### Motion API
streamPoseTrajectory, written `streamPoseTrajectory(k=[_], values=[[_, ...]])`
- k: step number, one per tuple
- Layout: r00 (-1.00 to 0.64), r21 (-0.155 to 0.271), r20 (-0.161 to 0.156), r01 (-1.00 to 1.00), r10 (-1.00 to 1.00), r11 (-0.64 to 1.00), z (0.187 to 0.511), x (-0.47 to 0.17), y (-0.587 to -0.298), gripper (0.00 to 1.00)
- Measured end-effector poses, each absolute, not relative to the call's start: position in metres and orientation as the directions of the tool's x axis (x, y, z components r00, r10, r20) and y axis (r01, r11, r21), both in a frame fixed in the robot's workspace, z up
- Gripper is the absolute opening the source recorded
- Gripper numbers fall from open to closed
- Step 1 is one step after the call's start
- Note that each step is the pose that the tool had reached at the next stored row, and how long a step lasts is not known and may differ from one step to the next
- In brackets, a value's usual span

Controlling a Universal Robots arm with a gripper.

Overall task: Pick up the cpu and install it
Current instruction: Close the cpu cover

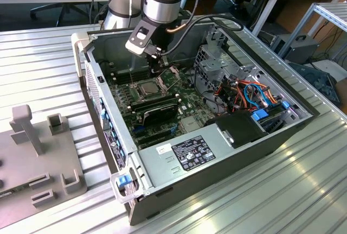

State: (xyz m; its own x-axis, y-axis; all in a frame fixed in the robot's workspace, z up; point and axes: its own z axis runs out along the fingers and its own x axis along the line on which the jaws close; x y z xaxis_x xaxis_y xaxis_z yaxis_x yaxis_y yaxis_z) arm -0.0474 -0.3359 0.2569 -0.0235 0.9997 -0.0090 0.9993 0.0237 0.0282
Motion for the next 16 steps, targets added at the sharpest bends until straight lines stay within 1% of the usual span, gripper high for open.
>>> streamPoseTrajectory(k=[16], values=[[-0.024, 0.028, -0.009, 0.999, 1.000, 0.024, 0.2623, -0.0474, -0.3359, 0.11]])
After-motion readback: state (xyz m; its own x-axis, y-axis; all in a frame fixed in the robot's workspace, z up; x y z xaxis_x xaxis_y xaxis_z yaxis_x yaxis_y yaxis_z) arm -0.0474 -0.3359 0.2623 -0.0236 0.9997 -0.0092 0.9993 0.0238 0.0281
